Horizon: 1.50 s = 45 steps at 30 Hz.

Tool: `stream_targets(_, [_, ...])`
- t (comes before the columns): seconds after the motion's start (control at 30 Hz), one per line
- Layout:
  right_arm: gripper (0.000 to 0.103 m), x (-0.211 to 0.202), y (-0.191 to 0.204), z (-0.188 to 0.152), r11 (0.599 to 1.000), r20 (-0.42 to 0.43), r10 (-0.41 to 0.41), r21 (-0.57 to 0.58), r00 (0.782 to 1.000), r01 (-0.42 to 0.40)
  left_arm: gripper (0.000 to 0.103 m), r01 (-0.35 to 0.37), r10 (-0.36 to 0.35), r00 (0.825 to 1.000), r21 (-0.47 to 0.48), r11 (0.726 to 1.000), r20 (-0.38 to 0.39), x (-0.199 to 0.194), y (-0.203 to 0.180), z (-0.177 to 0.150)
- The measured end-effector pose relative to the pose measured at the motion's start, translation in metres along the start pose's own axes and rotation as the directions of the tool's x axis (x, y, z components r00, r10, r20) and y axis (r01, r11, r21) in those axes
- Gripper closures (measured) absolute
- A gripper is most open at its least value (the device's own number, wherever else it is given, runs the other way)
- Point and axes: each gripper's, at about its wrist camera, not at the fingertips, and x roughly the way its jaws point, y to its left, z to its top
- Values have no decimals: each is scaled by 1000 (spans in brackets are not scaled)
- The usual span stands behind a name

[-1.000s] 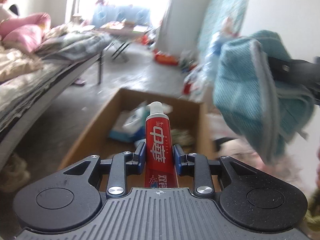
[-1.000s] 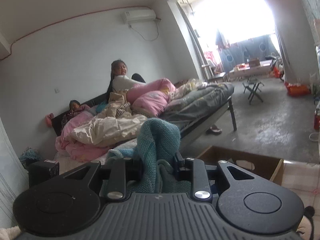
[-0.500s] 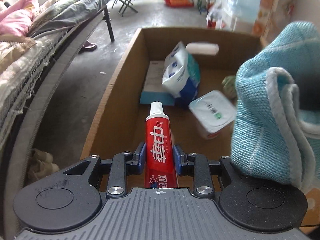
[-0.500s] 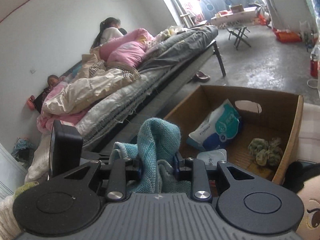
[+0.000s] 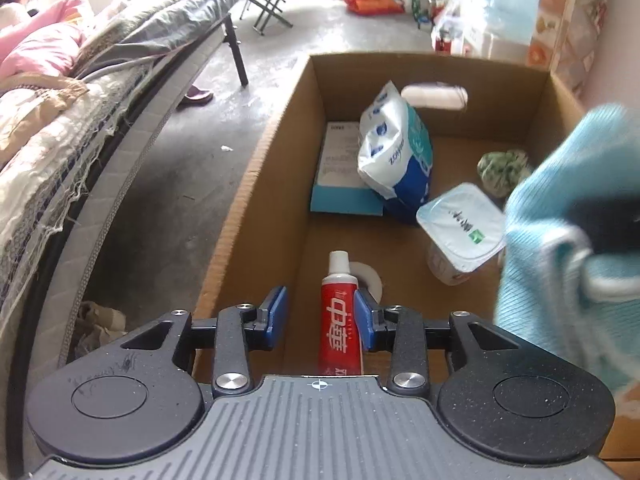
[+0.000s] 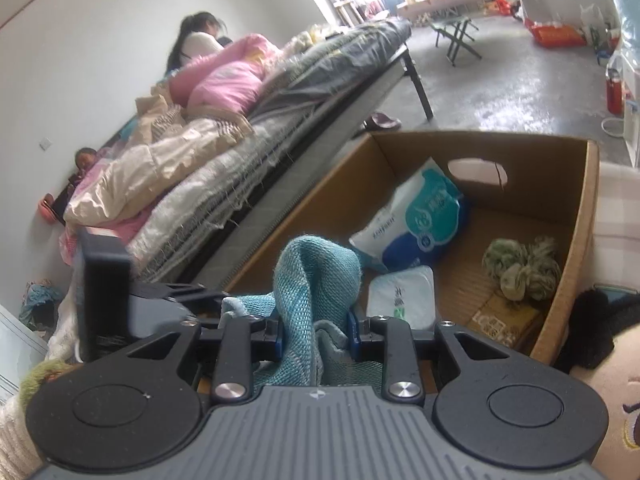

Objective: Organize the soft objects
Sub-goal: 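Open both grippers over the box to drop the toothpaste and cloth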

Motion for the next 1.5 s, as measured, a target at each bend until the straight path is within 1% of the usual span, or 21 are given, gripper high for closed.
stream_targets(0.07, [73, 5, -1, -1, 1000, -27, -12, -3, 1000, 12, 61, 13, -13, 1000, -16, 1000, 26, -10, 3, -1])
stream_targets(0.2, [73, 21, 0, -3, 1000, -105, -29, -13, 994, 28, 51, 27, -23, 996, -51, 998, 88, -32, 11, -5])
stream_targets(0.27, [73, 30, 1, -4, 999, -146, -39, -14, 989, 37, 47, 27, -19, 993, -67, 997, 116, -40, 16, -7])
stream_targets(0.33, [73, 42, 4, -4, 999, -189, -50, -28, 981, 46, 39, 24, -11, 990, -91, 996, 142, -48, 22, -8])
stream_targets(0.4, [71, 56, 7, -5, 998, -235, -60, -34, 970, 54, 35, 24, -6, 987, -113, 993, 161, -53, 28, -10])
stream_targets(0.47, [71, 75, 10, -5, 997, -290, -74, -43, 954, 64, 32, 25, -1, 984, -135, 990, 177, -58, 33, -11])
stream_targets(0.53, [71, 96, 15, -5, 994, -351, -107, -72, 930, 87, 29, 22, 8, 981, -154, 988, 192, -62, 40, -12])
stream_targets(0.6, [71, 117, 20, -7, 988, -411, -146, -115, 900, 108, 29, 29, 7, 978, -170, 985, 207, -66, 46, -14])
stream_targets(0.73, [70, 156, 34, -14, 976, -516, -186, -196, 836, 96, 28, 40, 13, 970, -213, 976, 241, -74, 60, -18])
stream_targets(0.8, [69, 170, 41, -15, 966, -528, -219, -238, 820, 104, 27, 43, 18, 967, -229, 973, 256, -77, 67, -19])
stream_targets(0.87, [67, 181, 43, -16, 966, -540, -220, -238, 812, 104, 27, 47, 18, 965, -241, 969, 263, -78, 72, -20])
stream_targets(0.9, [67, 185, 43, -15, 969, -542, -210, -225, 814, 100, 27, 49, 18, 964, -247, 968, 264, -78, 74, -20])
stream_targets(0.97, [67, 187, 45, -15, 975, -535, -176, -208, 826, 73, 27, 53, 16, 965, -254, 966, 262, -76, 78, -21])
stream_targets(1.03, [66, 188, 48, -16, 977, -531, -166, -203, 831, 66, 27, 57, 12, 966, -257, 965, 259, -75, 80, -23])
stream_targets(1.1, [67, 186, 49, -18, 975, -527, -169, -215, 833, 61, 27, 56, 12, 966, -257, 965, 258, -73, 80, -24])
stream_targets(1.2, [65, 178, 47, -16, 971, -515, -187, -227, 837, 77, 27, 55, 12, 967, -256, 965, 253, -72, 79, -26])
stream_targets(1.23, [58, 174, 48, -15, 970, -509, -192, -228, 839, 84, 27, 58, 9, 967, -256, 965, 254, -72, 79, -27])
stream_targets(1.27, [47, 169, 48, -14, 971, -505, -191, -223, 842, 87, 27, 60, 7, 967, -257, 965, 254, -72, 79, -27])
stream_targets(1.33, [36, 161, 46, -11, 976, -489, -167, -205, 856, 74, 27, 62, 7, 966, -262, 963, 258, -72, 79, -28])
stream_targets(1.43, [28, 137, 49, -5, 971, -430, -161, -231, 888, 64, 27, 66, 9, 964, -271, 960, 267, -76, 78, -29])
stream_targets(1.5, [28, 116, 51, -2, 969, -388, -145, -242, 910, 52, 27, 66, 12, 962, -274, 959, 274, -80, 77, -29])
